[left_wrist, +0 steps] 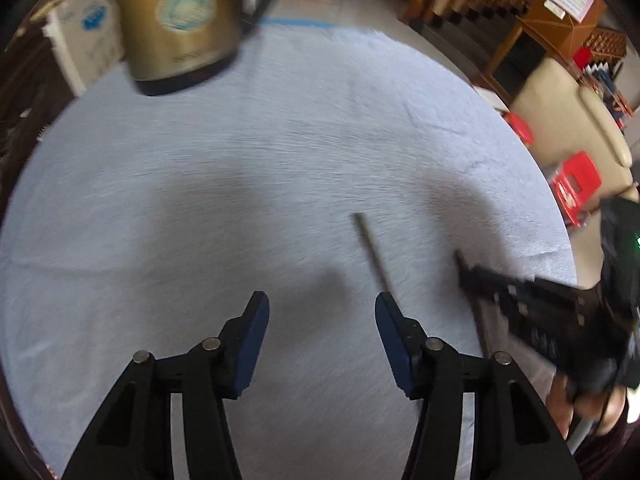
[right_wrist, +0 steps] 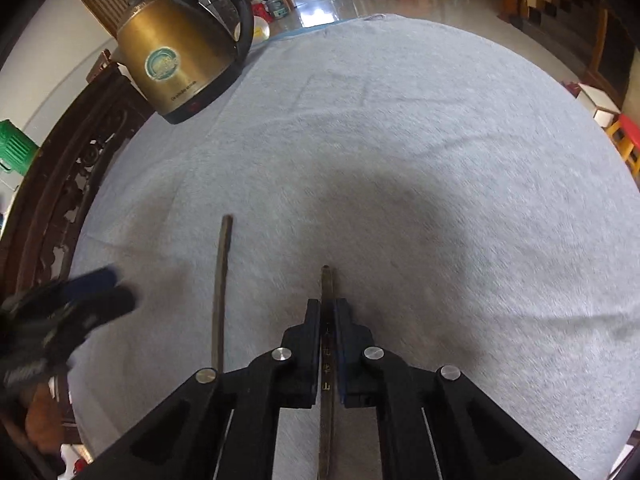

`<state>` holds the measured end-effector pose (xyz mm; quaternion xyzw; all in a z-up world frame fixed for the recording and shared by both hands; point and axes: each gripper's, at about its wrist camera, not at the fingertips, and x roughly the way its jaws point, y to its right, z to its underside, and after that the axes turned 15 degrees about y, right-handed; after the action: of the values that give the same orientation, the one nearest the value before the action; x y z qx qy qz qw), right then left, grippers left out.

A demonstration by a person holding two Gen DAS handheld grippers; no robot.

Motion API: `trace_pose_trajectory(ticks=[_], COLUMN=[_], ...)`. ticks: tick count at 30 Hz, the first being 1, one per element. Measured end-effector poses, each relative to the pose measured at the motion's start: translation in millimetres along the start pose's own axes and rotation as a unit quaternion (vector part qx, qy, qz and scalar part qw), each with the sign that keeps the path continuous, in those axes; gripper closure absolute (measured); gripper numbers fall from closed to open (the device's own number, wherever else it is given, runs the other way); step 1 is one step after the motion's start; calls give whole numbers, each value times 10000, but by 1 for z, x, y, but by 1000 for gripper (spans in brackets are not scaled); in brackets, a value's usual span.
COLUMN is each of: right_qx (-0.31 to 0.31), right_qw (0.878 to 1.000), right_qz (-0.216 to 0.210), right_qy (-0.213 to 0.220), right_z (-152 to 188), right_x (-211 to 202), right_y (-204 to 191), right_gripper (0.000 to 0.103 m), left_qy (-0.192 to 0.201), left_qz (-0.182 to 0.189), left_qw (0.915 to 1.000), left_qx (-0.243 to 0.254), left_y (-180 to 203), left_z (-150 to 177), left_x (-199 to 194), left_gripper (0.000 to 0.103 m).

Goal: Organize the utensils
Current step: 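Grasp a dark chopstick with the right tool while the left tool grasps another, then lift the held chopsticks with both tools toward the black holder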

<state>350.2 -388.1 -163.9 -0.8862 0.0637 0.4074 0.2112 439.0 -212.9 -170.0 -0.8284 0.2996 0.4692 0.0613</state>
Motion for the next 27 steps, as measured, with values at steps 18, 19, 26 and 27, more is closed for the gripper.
trace_pose_trajectory(ticks=[18, 19, 26, 27], right_qx=[197, 255, 478, 485], right_qw=[9994, 9992, 9964, 9957], right_qz=[-283, -314, -657, -702], right_qy=[-21, -43, 228, 367], right_z=[-4, -4, 6, 7], right_x=[4, 5, -17, -26], right_y=[4, 4, 2, -1], right_gripper=[95, 96, 96, 96], left_qy=[166, 153, 642, 784], left_qz=[-80, -86, -305, -336], left_qw=[9967, 9969, 9970, 9961], left_qx=[794, 763, 318, 223], left_y=[37, 34, -11, -19], left_z=[-27, -25, -9, -7], left_x=[56, 54, 2, -12], left_gripper=[95, 97, 98, 98])
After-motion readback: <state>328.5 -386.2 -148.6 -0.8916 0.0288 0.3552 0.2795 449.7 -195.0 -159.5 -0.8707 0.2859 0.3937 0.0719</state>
